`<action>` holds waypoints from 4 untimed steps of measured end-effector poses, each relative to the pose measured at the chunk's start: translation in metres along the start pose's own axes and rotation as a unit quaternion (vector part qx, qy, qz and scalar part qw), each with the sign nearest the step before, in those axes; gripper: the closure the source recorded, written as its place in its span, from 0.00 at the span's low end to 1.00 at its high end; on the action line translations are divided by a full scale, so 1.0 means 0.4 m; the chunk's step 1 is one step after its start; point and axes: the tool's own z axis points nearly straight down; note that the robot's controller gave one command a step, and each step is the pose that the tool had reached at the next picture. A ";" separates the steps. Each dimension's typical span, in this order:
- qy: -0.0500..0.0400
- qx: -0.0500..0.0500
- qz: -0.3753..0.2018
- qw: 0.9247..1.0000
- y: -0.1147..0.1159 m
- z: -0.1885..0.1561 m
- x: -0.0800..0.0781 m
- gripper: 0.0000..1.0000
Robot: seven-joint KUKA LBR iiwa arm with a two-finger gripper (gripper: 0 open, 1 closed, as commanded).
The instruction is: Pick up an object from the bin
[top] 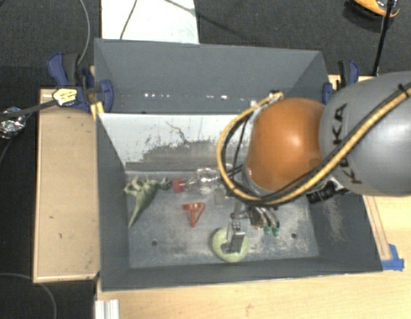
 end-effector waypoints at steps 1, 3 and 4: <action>-0.004 -0.001 0.002 1.000 -0.001 -0.011 -0.004 0.00; -0.004 -0.001 0.018 1.000 -0.049 0.154 -0.012 0.00; -0.004 0.000 -0.122 0.993 -0.061 0.219 -0.038 1.00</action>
Offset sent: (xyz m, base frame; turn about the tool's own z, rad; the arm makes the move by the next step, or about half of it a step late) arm -0.0004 -0.0347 -0.0820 0.2058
